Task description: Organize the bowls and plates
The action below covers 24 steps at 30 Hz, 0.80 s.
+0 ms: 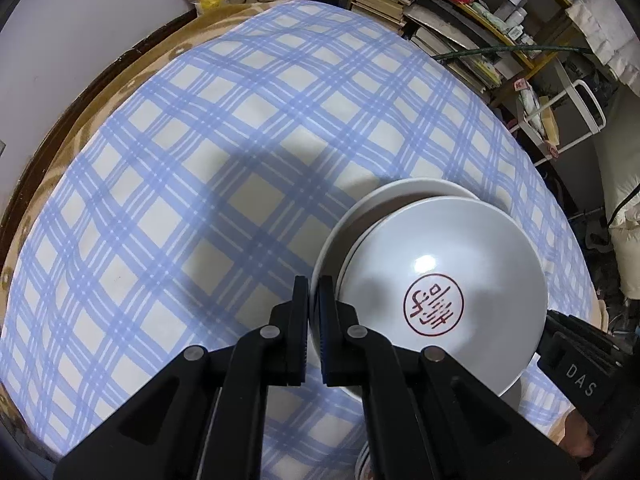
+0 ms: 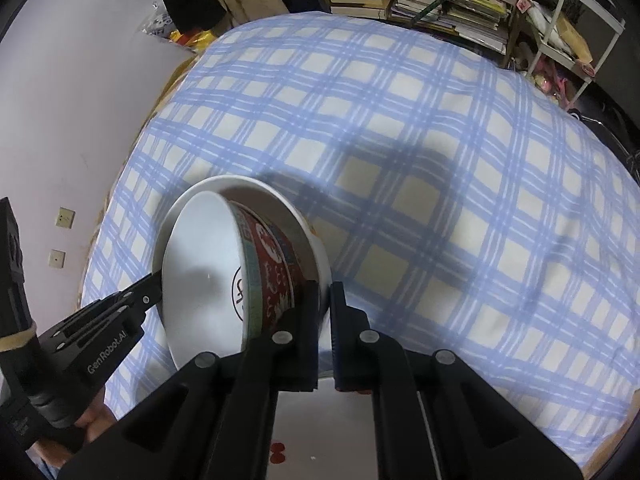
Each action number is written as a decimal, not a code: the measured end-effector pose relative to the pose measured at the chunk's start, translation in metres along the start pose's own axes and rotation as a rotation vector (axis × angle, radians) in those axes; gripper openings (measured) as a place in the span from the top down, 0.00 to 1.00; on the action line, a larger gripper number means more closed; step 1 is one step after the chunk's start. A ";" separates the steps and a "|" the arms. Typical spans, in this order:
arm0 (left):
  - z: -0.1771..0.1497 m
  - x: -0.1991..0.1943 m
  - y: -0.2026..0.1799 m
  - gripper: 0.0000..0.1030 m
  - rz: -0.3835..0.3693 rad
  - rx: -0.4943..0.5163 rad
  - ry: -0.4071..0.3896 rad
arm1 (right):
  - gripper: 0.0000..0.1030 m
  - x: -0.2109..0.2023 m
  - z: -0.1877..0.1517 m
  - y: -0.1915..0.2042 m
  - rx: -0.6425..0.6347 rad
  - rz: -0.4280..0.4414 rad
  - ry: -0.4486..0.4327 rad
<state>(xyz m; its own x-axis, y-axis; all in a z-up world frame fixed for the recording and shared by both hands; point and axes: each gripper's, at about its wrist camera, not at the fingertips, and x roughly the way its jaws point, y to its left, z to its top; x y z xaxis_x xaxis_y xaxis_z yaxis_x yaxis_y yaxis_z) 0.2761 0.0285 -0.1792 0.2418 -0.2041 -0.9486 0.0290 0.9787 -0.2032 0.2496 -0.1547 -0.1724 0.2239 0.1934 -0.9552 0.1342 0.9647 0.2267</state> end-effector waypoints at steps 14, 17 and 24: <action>-0.004 -0.023 -0.022 0.95 0.034 0.054 -0.018 | 0.92 -0.010 -0.015 -0.014 0.050 0.016 0.033; -0.009 -0.015 -0.019 0.95 0.040 0.055 -0.008 | 0.93 -0.001 -0.018 -0.017 0.062 0.020 0.035; -0.009 -0.008 -0.011 0.96 0.009 0.051 0.012 | 0.92 0.010 -0.014 -0.004 -0.005 -0.054 0.035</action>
<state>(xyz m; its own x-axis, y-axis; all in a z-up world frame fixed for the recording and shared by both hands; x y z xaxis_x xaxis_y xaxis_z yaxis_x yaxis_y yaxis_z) 0.2647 0.0193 -0.1713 0.2306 -0.1953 -0.9532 0.0765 0.9803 -0.1823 0.2379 -0.1539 -0.1854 0.1825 0.1468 -0.9722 0.1408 0.9747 0.1736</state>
